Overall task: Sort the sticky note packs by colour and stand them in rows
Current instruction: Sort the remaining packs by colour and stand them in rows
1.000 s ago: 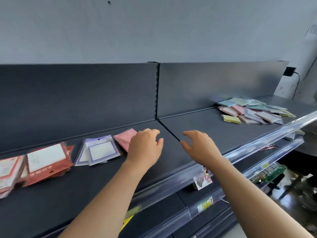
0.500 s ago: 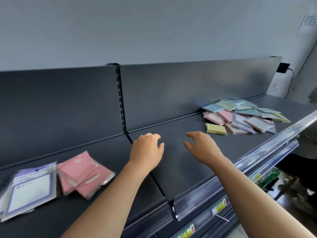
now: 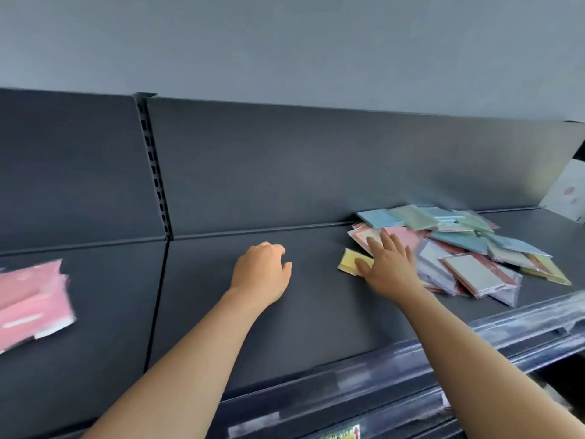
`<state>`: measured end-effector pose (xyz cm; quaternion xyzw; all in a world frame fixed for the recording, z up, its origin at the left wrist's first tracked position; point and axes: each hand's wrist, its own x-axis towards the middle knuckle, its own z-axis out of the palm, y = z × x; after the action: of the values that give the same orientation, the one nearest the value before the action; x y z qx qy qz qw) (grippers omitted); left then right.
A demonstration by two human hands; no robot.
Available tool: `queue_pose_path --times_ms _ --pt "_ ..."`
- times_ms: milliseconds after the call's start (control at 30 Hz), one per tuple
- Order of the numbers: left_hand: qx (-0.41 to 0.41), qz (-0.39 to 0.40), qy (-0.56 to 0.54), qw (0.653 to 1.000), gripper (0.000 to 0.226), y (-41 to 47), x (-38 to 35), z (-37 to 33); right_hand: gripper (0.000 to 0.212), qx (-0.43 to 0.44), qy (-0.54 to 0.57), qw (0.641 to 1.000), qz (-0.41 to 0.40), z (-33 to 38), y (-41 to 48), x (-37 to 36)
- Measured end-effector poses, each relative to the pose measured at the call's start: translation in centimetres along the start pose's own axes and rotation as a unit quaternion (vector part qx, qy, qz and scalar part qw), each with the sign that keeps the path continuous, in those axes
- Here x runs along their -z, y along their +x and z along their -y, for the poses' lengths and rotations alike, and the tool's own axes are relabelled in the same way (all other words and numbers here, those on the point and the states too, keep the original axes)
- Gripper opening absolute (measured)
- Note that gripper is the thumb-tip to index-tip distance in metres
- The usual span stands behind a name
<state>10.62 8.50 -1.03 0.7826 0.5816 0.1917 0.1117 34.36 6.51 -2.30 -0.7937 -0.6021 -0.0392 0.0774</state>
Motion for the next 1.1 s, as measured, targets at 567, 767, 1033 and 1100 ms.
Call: queue_pose_path --times_ms 567,767,1033,1100 --pt "0.077 -0.072 -0.036 0.994 0.035 1.8 -4.5 -3.9 0.064 0.04 0.05 0.995 0.073 -3.9 2.7 -1.2" --pt "0.092 -0.094 -0.075 0.989 0.043 1.1 -4.2 -3.2 0.046 0.123 0.132 0.978 0.1 0.9 2.4 -1.1" --pt "0.092 -0.105 -0.07 0.988 0.039 0.9 -4.0 -2.2 0.041 0.089 0.358 0.928 0.048 0.7 2.3 0.9" --pt "0.1 -0.109 -0.063 0.987 0.048 1.3 -4.1 -2.2 0.036 0.068 0.307 0.949 -0.019 -0.1 2.6 0.5"
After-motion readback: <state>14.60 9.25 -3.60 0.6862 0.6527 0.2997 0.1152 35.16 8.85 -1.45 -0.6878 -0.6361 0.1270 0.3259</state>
